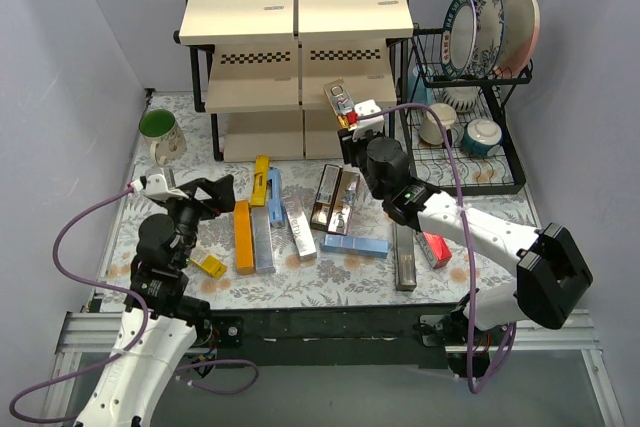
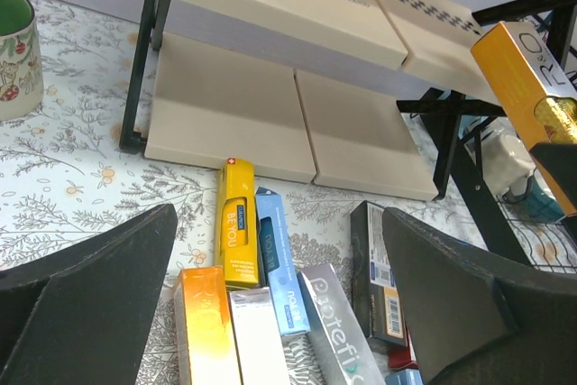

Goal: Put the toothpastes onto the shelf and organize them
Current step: Place the toothpaste on the shelf.

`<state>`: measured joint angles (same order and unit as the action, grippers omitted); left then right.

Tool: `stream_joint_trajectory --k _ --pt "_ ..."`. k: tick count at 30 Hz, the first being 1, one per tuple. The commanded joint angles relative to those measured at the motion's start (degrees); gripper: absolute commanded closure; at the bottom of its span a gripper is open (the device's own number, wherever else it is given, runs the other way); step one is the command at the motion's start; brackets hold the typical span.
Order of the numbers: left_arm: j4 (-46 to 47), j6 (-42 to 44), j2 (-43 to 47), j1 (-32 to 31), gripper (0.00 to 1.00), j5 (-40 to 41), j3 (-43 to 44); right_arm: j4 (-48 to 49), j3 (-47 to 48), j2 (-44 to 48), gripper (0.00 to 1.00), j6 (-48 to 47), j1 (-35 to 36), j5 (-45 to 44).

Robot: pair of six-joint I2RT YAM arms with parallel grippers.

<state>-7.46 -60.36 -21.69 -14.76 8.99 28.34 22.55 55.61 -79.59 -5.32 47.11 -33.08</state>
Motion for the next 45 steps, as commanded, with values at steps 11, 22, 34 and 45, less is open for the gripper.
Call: stream_joint_trajectory --k 11,22,34,45 --pt "0.7 2.6 -1.1 -0.1 0.02 -1.1 0.5 5.5 12.7 -5.9 0.73 -4.0 -5.0 -1.8" --pt "0.5 2.8 -1.2 -0.1 0.02 -1.3 0.4 13.7 15.2 -11.5 0.68 -4.2 -8.9 -2.0" --pt "0.1 3.0 -1.3 -0.1 0.02 -1.3 0.4 17.7 18.2 -16.7 0.64 -1.7 -11.8 -2.2" --pt "-0.4 3.0 -1.1 -0.1 0.02 -1.2 0.5 17.9 19.2 -20.2 0.59 2.8 -14.5 -0.1"
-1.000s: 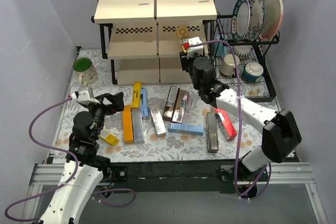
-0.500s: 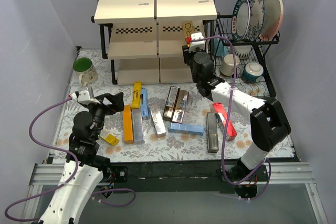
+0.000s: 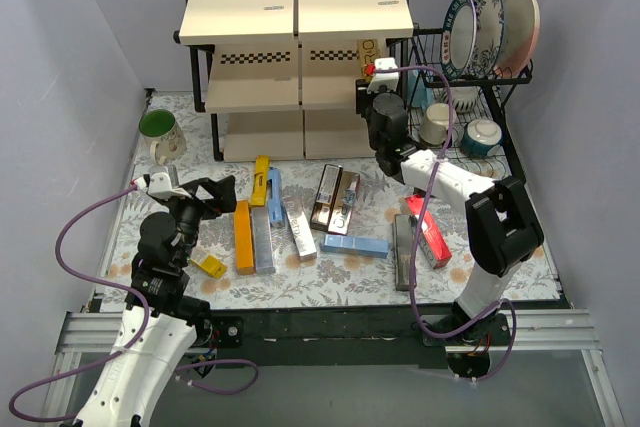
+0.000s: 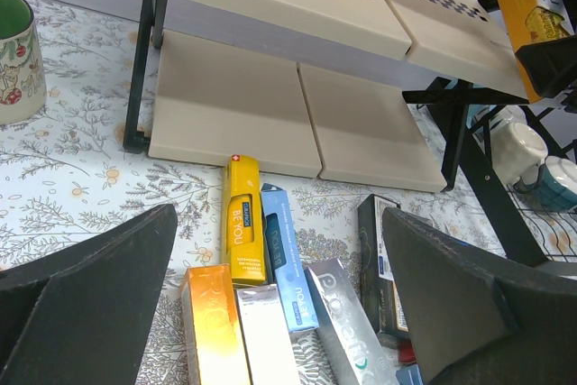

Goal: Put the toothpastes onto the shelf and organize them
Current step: Place the toothpaste on the shelf.

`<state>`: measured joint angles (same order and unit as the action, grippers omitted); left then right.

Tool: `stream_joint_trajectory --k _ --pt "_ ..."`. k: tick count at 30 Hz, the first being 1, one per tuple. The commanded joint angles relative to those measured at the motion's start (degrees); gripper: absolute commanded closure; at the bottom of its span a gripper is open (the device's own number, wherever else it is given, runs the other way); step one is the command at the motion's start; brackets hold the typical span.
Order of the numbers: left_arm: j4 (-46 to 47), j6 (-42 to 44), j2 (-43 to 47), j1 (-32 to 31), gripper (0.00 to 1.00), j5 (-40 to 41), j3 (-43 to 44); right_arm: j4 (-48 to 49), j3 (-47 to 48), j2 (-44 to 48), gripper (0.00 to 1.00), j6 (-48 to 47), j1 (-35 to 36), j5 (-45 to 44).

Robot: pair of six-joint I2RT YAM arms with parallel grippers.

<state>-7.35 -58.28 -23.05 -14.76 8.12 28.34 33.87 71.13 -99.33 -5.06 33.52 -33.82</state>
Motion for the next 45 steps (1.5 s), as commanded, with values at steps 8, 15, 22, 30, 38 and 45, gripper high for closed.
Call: stream_joint_trajectory --k 8,15,22,30,38,45 --pt "-0.7 0.8 0.2 0.0 0.02 -0.3 0.5 3.0 5.4 -2.0 0.48 4.6 -1.9 2.3" --pt "-0.7 0.8 0.2 -0.1 0.02 -0.5 0.6 2.3 5.4 -1.6 0.34 6.2 -2.1 3.2" --pt "-0.8 0.8 0.2 0.0 0.02 -0.6 0.6 1.0 5.7 -0.4 0.23 6.0 -2.1 4.8" --pt "-0.8 0.6 0.3 -0.1 0.02 -0.6 0.5 -0.6 2.8 5.3 0.14 5.9 -2.1 6.8" --pt "-0.8 0.5 0.6 -0.1 0.02 -0.8 0.5 -0.8 -1.8 9.1 0.14 5.9 -2.3 8.2" --pt "-0.8 0.6 0.2 -0.1 0.02 -1.0 0.5 -0.8 -3.4 8.8 0.17 6.4 -2.8 11.1"
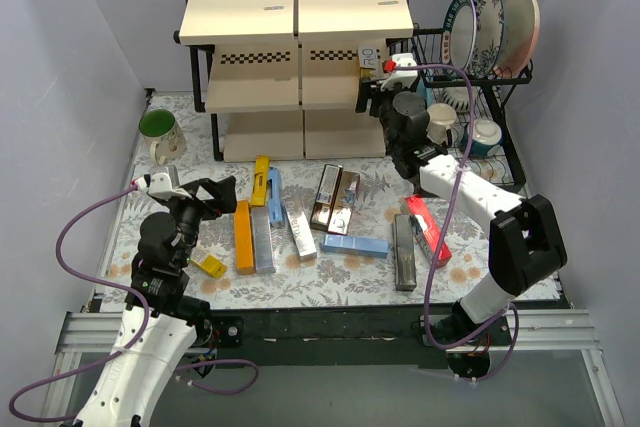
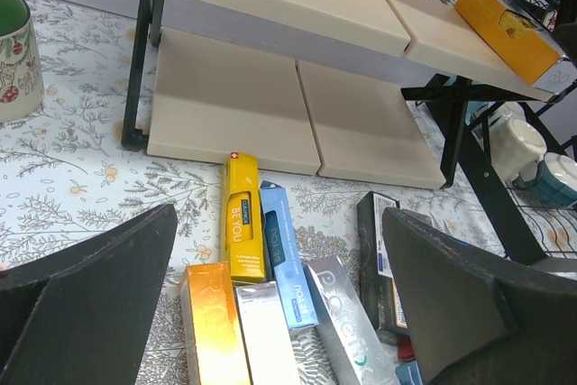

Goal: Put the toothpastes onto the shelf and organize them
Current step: Place the toothpaste on the shelf, then adjust the toothpaste on the shelf.

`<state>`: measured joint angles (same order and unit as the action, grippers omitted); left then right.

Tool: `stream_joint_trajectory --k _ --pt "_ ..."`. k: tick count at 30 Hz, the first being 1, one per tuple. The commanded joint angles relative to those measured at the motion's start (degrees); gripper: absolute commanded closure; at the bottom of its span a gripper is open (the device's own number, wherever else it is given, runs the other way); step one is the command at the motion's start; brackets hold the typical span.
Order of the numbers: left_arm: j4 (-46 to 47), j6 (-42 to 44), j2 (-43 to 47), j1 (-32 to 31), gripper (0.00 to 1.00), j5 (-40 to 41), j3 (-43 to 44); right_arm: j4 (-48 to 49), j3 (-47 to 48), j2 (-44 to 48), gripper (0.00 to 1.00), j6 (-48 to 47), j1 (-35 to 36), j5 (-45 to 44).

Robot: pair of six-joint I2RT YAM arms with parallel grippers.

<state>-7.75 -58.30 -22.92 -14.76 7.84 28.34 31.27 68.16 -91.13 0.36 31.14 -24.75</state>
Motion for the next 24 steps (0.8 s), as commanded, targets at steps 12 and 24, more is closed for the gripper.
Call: stream_joint_trajectory --k 12,24 --pt "-0.4 0.6 -0.4 -0.1 0.02 -0.9 0.5 4.4 -0.4 -2.5 0.37 0.2 -1.0 2.1" --pt "-0.5 0.7 -0.5 0.0 0.02 -1.1 0.5 7.2 1.6 -5.2 0.5 -1.9 -2.5 1.4"
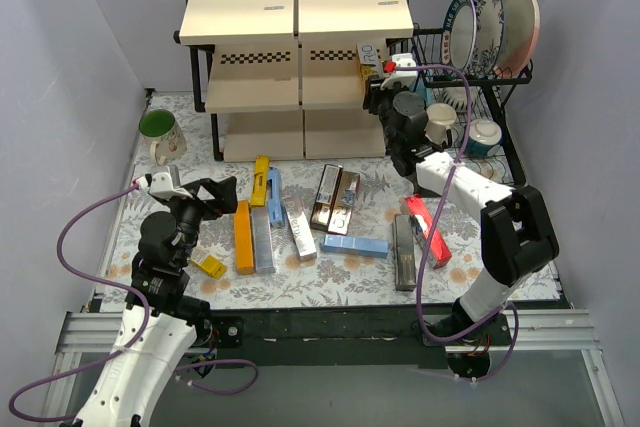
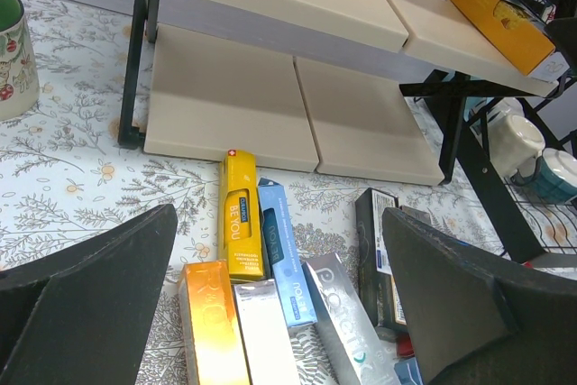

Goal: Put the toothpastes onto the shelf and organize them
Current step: Adjust the toothpaste on the shelf.

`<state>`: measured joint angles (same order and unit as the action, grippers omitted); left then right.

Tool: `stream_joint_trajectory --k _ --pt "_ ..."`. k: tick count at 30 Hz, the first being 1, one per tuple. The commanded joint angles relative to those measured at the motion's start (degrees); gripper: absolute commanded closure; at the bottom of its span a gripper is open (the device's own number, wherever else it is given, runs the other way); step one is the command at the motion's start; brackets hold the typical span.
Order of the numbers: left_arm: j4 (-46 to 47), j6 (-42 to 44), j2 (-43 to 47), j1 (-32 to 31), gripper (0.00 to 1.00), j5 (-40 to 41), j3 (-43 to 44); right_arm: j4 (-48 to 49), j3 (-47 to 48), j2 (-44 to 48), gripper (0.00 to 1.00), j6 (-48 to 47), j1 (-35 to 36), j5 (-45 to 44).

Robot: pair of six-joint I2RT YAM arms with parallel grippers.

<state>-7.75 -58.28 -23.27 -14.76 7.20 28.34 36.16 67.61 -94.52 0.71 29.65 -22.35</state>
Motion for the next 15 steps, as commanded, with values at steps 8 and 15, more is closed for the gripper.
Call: stream_joint_trajectory --k 8,15 --pt "-0.4 0.7 -0.5 -0.1 0.02 -0.3 0.4 4.0 3.4 -4.1 0.56 -2.9 -1.3 -2.7" --pt "-0.4 0.6 -0.8 -0.1 0.02 -0.2 0.4 3.6 4.4 -4.7 0.59 -1.7 -1.4 -2.4"
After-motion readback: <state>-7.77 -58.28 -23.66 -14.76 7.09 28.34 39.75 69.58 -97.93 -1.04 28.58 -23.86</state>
